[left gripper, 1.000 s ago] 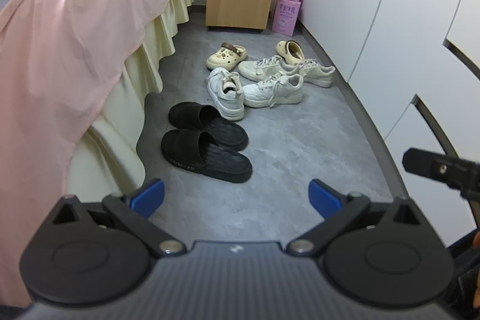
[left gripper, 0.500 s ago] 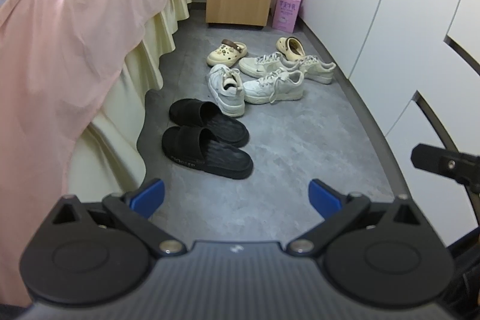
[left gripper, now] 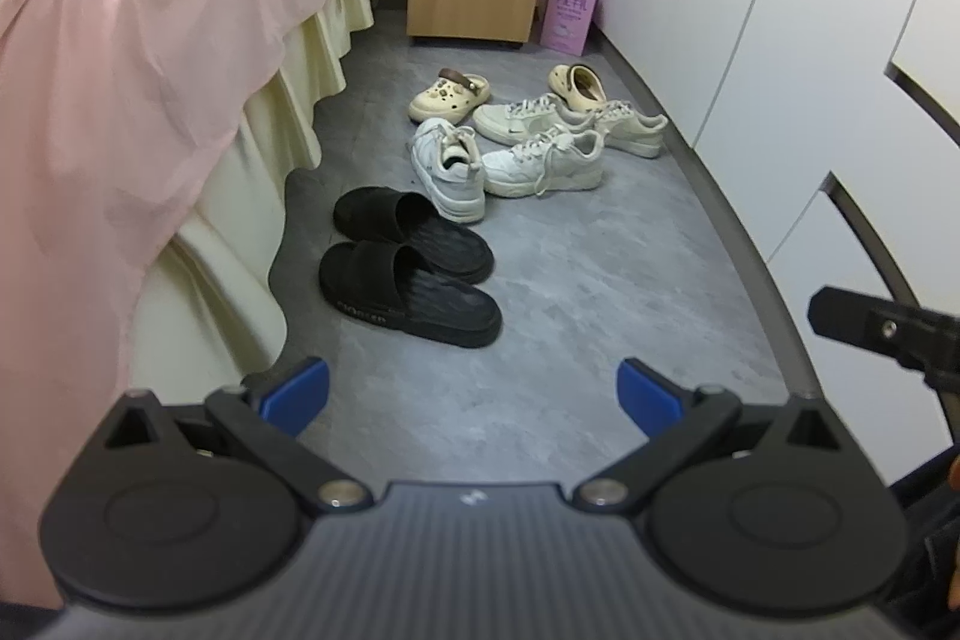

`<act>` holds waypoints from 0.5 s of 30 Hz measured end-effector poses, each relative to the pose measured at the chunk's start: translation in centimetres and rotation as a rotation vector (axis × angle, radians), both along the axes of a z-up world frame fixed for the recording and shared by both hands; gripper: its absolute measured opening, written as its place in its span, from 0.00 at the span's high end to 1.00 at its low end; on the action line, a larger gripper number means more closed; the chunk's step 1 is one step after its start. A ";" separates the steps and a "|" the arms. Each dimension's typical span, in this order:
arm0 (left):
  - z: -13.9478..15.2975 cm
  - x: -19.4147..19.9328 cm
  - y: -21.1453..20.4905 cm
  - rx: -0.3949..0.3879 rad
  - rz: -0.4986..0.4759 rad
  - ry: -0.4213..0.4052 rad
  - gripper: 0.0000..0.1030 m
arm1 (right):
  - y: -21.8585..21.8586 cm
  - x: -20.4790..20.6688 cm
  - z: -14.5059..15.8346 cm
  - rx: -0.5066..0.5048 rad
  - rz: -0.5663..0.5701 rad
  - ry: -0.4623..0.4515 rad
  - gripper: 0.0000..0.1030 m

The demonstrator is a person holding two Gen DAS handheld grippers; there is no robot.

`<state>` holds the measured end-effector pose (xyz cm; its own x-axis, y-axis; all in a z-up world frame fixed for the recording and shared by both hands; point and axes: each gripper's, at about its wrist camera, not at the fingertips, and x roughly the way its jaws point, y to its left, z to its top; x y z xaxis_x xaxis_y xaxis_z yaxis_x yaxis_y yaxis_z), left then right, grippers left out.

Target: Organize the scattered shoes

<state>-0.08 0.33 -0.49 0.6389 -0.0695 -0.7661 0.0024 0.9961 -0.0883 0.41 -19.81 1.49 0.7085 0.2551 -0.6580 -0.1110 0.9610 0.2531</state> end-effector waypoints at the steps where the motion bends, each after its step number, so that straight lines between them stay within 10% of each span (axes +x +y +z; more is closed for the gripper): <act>1: 0.0 0.0 0.0 -0.002 0.000 0.002 0.00 | 0.1 0.0 0.0 0.000 0.000 0.000 0.00; 15: 0.1 0.0 -0.2 0.000 -0.020 0.007 0.00 | -0.3 -0.3 -0.3 0.002 0.003 0.001 0.00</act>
